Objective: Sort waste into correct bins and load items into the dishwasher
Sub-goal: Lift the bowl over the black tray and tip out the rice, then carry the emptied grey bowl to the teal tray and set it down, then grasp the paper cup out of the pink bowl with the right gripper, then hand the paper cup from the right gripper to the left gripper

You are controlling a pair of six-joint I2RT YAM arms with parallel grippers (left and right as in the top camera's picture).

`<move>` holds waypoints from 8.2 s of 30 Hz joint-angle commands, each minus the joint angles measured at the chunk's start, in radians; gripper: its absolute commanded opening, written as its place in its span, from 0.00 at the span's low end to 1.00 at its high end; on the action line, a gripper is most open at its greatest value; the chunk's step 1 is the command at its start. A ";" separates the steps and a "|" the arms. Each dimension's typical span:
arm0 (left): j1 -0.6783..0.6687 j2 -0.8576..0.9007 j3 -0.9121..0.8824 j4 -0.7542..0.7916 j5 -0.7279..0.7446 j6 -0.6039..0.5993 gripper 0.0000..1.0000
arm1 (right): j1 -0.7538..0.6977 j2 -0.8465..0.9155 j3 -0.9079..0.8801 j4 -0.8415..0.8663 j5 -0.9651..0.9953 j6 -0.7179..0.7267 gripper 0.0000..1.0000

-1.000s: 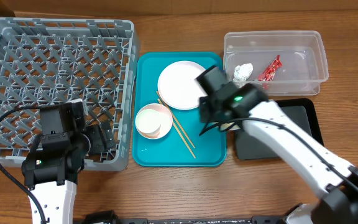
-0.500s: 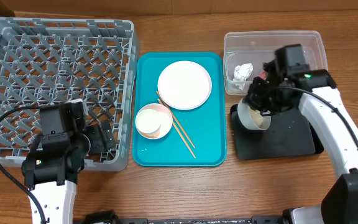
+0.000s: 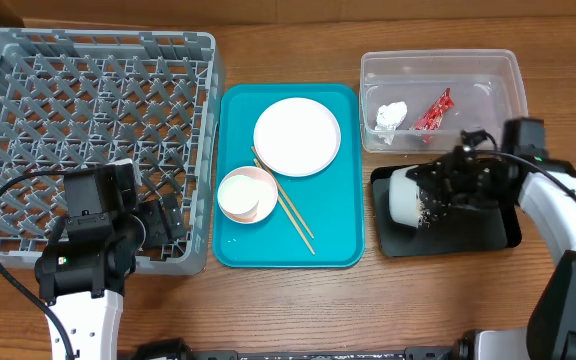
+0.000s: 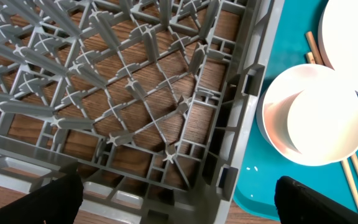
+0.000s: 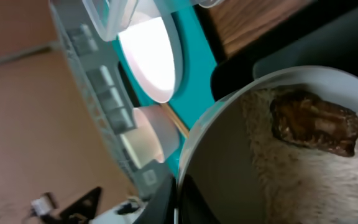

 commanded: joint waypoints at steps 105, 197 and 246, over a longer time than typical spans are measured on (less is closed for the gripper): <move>0.004 0.003 0.022 0.003 -0.002 -0.010 1.00 | 0.778 0.047 0.352 -0.115 0.755 -0.463 0.04; -0.173 0.254 0.022 0.804 1.152 0.028 1.00 | 0.515 0.113 0.695 -0.249 -0.230 -0.066 0.04; -0.200 0.254 0.022 1.166 1.324 -0.029 0.60 | 0.550 0.113 0.694 -0.279 -0.346 -0.066 0.09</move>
